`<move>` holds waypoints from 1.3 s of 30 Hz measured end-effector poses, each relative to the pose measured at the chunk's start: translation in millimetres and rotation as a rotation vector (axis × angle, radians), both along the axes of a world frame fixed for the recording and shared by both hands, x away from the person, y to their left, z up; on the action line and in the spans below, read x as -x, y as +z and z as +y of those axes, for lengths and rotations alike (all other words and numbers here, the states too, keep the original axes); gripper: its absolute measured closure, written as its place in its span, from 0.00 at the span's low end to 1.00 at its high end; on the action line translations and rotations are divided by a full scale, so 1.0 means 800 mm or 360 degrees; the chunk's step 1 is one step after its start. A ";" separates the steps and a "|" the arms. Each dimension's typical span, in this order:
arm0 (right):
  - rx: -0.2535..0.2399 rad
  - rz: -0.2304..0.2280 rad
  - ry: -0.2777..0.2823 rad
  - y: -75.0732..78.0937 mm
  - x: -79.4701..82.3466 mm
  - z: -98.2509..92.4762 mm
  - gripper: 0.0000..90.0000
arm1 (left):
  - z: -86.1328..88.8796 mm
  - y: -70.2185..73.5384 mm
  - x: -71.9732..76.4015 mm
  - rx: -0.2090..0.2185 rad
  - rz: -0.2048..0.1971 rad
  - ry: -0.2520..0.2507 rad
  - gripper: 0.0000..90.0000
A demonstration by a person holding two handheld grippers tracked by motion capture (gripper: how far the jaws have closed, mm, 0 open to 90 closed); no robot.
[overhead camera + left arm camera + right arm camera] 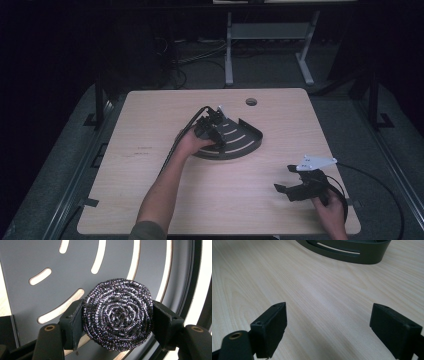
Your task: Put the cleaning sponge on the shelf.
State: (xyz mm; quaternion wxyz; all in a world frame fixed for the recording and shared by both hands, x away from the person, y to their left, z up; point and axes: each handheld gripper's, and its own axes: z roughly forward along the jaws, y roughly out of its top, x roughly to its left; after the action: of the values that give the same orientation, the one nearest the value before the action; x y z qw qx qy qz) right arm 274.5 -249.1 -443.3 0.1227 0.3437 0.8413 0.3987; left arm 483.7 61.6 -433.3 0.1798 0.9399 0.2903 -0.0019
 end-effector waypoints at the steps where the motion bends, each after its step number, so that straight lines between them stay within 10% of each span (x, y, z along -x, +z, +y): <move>1: 0.0000 0.0002 0.0000 0.000 0.000 0.000 0.15 | 0.000 -0.001 0.000 -0.0001 0.0003 -0.0001 0.37; 39: 0.0011 0.0003 0.0002 0.000 -0.001 0.001 0.15 | 0.002 0.002 0.001 0.0018 0.0009 0.0010 0.25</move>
State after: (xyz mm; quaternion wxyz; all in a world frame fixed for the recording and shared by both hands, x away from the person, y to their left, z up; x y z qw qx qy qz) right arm 275.0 -248.3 -443.7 0.1227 0.3433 0.8430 0.3955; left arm 482.8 63.3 -431.5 0.1844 0.9379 0.2937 -0.0058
